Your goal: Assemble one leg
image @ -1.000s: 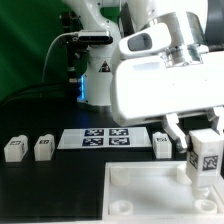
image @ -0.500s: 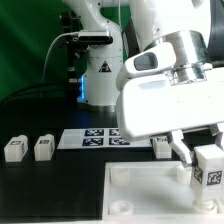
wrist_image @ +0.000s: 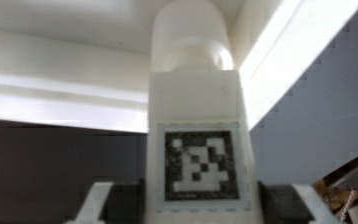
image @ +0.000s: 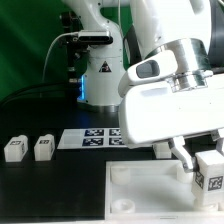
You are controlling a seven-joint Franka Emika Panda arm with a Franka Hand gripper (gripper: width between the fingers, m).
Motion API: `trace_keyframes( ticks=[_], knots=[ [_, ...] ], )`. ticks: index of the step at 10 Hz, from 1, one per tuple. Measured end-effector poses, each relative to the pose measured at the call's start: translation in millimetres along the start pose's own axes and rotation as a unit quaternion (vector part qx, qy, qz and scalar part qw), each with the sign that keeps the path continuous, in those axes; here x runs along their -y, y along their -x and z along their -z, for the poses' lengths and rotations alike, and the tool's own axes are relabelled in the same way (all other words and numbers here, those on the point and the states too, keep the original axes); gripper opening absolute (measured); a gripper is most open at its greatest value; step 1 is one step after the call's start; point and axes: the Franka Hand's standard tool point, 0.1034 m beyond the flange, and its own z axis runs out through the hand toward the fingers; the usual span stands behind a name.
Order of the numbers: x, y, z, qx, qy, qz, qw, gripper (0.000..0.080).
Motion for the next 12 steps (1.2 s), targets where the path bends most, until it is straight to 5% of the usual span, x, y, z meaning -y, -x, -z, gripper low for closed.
trace_keyframes(
  ticks=[4,5,6,12],
  knots=[
    [0.4,-0.4,-2.3,0.012,-0.003,-0.001,1.000,0.0294],
    [0.7,1.1,-2.9,0.015,-0.004,-0.001,1.000,0.0383],
    [0.7,1.1,-2.9,0.015,-0.004,-0.001,1.000,0.0563],
    [0.9,2.0,-3.4,0.016,-0.004,-0.001,1.000,0.0649]
  ],
)
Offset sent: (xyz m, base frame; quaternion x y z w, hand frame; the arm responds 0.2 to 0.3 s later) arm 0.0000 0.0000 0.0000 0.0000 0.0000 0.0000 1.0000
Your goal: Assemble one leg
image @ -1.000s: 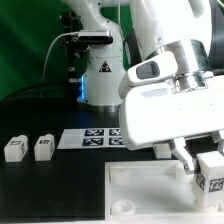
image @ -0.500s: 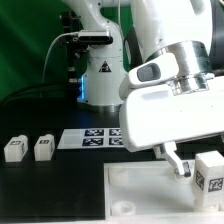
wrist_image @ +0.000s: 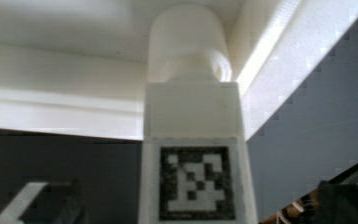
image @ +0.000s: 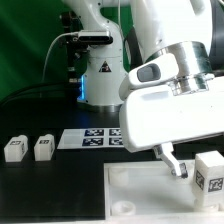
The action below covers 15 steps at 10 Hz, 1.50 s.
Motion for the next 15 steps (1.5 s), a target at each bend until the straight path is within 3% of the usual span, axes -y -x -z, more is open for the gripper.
trace_keyframes(
  ticks=[3,4,5,8,9,11,12,15],
  knots=[
    [-0.9,-9.5,3.4,0.018,-0.004,0.000,1.000,0.0649],
    [2.2,-18.2,3.9,0.048,-0.013,0.000,0.999,0.0649],
    [1.6,-33.8,4.6,0.045,-0.013,0.001,0.999,0.0649],
    [0.6,-32.3,2.4,0.190,-0.043,-0.002,0.981,0.0649],
    [-2.1,-27.9,0.8,0.224,-0.050,-0.005,0.973,0.0649],
    [-1.4,-13.2,3.3,0.324,-0.076,-0.008,0.943,0.0649],
    [-3.2,-14.3,-3.4,0.316,-0.074,-0.013,0.946,0.0649],
    [2.9,-7.9,-4.6,0.320,-0.070,-0.024,0.945,0.0649]
  ],
)
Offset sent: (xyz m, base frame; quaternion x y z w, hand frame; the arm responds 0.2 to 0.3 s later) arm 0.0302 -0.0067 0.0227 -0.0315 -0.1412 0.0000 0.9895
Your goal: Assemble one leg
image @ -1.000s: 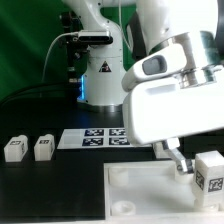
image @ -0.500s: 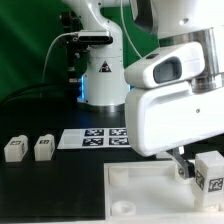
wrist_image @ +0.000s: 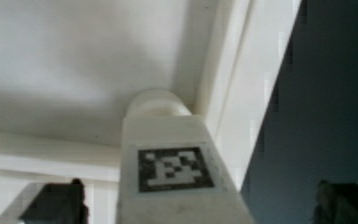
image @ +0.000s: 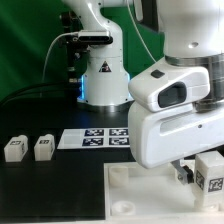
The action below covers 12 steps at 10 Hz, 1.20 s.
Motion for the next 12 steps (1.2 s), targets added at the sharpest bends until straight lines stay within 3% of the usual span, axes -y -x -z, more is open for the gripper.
trace_keyframes(
  ticks=[1,2,3,4,6,8,10,12],
  knots=[
    [-0.1,0.1,-0.2,0.000,0.000,0.000,1.000,0.0516],
    [-0.1,0.1,-0.2,0.000,0.000,0.000,1.000,0.0516],
    [-1.7,-0.1,0.2,0.000,0.001,0.000,1.000,0.0377],
    [-4.8,0.1,0.6,-0.001,0.003,-0.002,1.000,0.0300],
    [-4.9,-1.0,0.4,-0.005,0.003,-0.024,1.000,0.0299],
    [-5.1,0.7,-2.2,-0.057,0.012,-0.060,0.996,0.0299],
    [-6.2,3.5,-5.5,-0.102,0.007,-0.193,0.976,0.0296],
    [-8.8,4.1,-6.5,-0.128,-0.007,-0.299,0.946,0.0297]
  ],
)
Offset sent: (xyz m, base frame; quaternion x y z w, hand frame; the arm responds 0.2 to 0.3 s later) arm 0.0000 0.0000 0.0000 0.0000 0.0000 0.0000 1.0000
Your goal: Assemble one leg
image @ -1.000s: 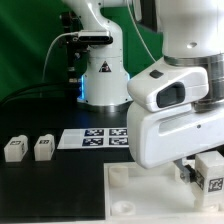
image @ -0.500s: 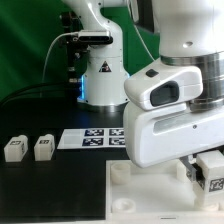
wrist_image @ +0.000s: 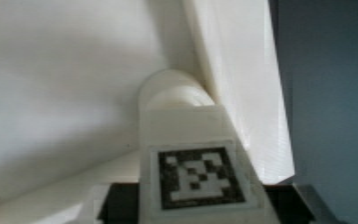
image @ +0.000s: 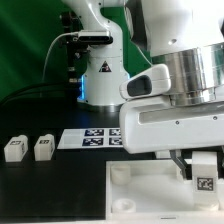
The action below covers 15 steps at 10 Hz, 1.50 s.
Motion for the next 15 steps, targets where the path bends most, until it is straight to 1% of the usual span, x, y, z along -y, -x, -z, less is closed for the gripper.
trace_keyframes(
  ticks=[1,2,3,4,5,6,7,8,9,10,11,12,13,14,15],
  knots=[
    [-0.8,-2.0,-0.6,0.000,-0.014,-0.101,0.995,0.0297],
    [-1.6,-1.8,-1.1,0.006,-0.024,-0.190,0.981,0.0297],
    [-1.4,-0.5,-1.1,0.014,-0.027,-0.253,0.967,0.0297],
    [-1.3,0.3,-1.4,0.021,-0.030,-0.326,0.945,0.0297],
    [-1.1,0.6,-1.7,0.026,-0.033,-0.375,0.926,0.0297],
    [1.6,2.5,-2.1,0.031,-0.033,-0.413,0.910,0.0297],
    [5.9,6.0,-2.6,0.040,-0.029,-0.407,0.912,0.0297],
    [6.0,6.1,-2.8,0.040,-0.029,-0.407,0.912,0.0297],
    [5.8,6.2,-2.9,0.040,-0.029,-0.404,0.913,0.0378],
    [6.1,6.4,-3.0,0.040,-0.029,-0.402,0.914,0.0525],
    [6.2,6.5,-3.0,0.040,-0.029,-0.395,0.917,0.0525],
    [6.7,7.3,-2.8,0.041,-0.029,-0.363,0.930,0.0628],
    [9.5,12.6,-0.2,0.054,-0.022,-0.312,0.948,0.0628],
    [10.2,15.9,4.3,0.063,-0.018,-0.246,0.967,0.0645],
    [12.5,19.7,9.7,0.077,-0.004,-0.132,0.988,0.0645]
  ],
)
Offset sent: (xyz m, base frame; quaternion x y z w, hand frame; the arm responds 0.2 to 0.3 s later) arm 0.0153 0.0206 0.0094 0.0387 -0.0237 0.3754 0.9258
